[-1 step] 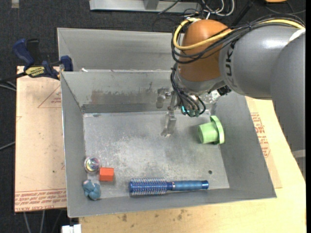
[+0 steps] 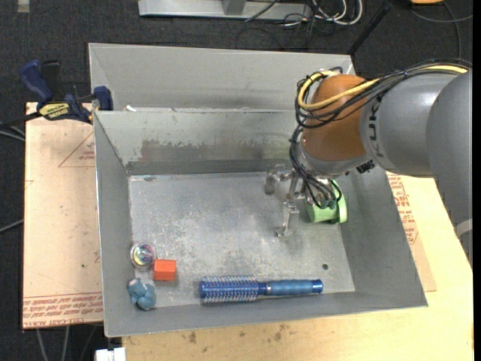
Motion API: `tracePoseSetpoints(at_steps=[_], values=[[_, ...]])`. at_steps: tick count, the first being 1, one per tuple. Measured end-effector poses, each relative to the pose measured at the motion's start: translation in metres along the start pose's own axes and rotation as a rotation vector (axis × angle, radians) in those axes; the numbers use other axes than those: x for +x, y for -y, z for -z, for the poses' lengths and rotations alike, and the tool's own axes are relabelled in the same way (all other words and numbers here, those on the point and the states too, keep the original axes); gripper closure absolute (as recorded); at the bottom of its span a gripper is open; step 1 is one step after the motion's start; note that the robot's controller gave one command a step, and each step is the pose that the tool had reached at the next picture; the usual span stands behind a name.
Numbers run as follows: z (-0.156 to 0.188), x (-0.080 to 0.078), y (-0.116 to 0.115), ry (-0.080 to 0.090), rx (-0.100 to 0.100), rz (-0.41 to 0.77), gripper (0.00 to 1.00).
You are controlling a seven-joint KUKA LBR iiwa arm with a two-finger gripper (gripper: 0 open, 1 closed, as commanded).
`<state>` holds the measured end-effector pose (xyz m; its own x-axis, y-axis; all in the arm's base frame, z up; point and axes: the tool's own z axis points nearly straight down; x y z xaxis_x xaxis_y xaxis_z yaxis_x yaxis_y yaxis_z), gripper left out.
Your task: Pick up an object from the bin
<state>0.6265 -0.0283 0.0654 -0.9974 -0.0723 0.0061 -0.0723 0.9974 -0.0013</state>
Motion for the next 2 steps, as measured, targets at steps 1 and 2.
tracePoseSetpoints(at_steps=[1, 2], values=[[0.0181, -0.013, 0.0781, 0.012, 0.003, 0.171, 0.0], [0.0177, -0.0135, 0.0719, 0.011, -0.004, 0.175, 1.0]])
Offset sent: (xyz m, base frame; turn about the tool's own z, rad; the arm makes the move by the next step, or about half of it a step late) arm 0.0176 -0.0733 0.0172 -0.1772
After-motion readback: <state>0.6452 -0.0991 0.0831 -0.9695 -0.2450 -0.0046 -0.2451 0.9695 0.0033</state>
